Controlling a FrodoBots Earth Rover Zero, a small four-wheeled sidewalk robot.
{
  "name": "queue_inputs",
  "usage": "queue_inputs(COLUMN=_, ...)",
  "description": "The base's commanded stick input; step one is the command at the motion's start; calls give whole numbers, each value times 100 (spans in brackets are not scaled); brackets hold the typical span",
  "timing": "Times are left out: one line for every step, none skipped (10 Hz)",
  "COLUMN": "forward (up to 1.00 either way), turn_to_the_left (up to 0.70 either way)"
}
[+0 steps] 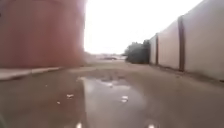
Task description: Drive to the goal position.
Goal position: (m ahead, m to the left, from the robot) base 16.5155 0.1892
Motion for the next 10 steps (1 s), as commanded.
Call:
queue_inputs(forward=100, turn_to_the_left=2)
queue_inputs(forward=100, turn_to_the_left=2)
queue_inputs(forward=100, turn_to_the_left=2)
queue_inputs(forward=100, turn_to_the_left=2)
queue_inputs(forward=100, turn_to_the_left=2)
queue_inputs(forward=100, turn_to_the_left=2)
queue_inputs(forward=100, turn_to_the_left=2)
queue_inputs(forward=100, turn_to_the_left=2)
queue_inputs(forward=100, turn_to_the_left=2)
queue_inputs(forward=100, turn_to_the_left=2)
